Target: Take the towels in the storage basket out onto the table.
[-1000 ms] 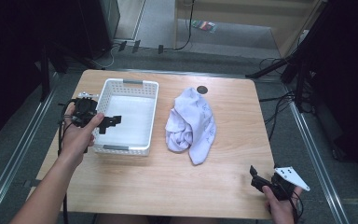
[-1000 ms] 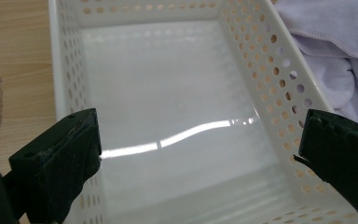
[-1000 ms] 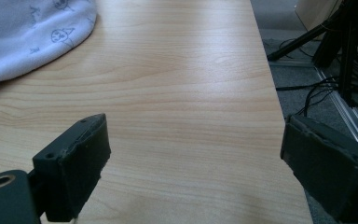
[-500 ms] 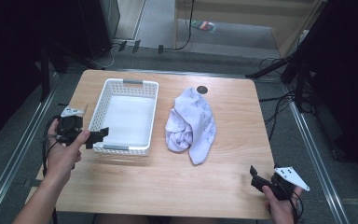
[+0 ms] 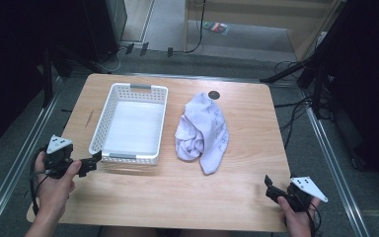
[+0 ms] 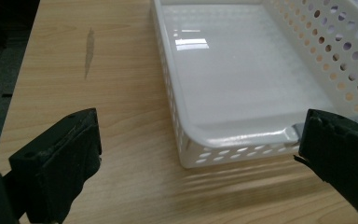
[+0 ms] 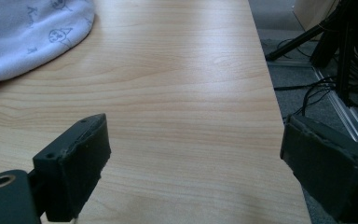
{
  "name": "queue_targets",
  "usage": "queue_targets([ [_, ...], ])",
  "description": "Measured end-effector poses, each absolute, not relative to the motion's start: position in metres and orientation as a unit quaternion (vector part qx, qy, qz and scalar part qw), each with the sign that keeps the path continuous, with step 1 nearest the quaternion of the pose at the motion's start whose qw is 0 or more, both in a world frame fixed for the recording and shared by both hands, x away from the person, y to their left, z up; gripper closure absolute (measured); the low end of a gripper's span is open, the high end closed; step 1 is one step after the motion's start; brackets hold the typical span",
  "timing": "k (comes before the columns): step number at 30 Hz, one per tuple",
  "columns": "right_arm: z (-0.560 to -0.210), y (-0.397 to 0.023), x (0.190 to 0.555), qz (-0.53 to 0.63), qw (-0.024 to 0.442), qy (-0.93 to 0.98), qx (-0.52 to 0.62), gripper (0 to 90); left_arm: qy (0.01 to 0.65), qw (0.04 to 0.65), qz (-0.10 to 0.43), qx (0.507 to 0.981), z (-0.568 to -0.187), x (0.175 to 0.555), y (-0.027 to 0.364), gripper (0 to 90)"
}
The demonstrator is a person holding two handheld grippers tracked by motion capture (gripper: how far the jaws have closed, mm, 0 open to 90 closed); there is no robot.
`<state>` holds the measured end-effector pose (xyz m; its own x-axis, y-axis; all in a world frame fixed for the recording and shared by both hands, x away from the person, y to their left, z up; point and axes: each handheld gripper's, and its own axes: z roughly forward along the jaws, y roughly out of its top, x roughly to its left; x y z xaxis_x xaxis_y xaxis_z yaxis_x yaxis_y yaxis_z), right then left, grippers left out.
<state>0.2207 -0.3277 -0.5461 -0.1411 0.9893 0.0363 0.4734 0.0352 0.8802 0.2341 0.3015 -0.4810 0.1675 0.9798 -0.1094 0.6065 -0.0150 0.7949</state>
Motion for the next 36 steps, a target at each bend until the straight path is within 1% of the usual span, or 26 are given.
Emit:
queue_targets([
  [11,-0.546,-0.328,0.221,0.397,0.327,0.640,0.571,8.3,0.605,0.387,0.262,0.645,-0.508,0.209,0.324,0.0],
  [16,-0.546,-0.328,0.221,0.397,0.328,0.639,0.571,8.3,0.607,0.385,0.266,0.643,-0.517,0.202,0.331,0.0],
  [19,-0.546,-0.329,0.221,0.397,0.329,0.638,0.572,8.3,0.608,0.395,0.263,0.636,-0.526,0.195,0.338,0.0],
  [31,-0.546,-0.329,0.220,0.399,0.330,0.635,0.573,8.3,0.610,0.385,0.271,0.637,-0.543,0.185,0.356,0.0],
  [36,-0.546,-0.329,0.220,0.399,0.328,0.635,0.574,8.3,0.610,0.391,0.269,0.634,-0.547,0.183,0.361,0.0],
])
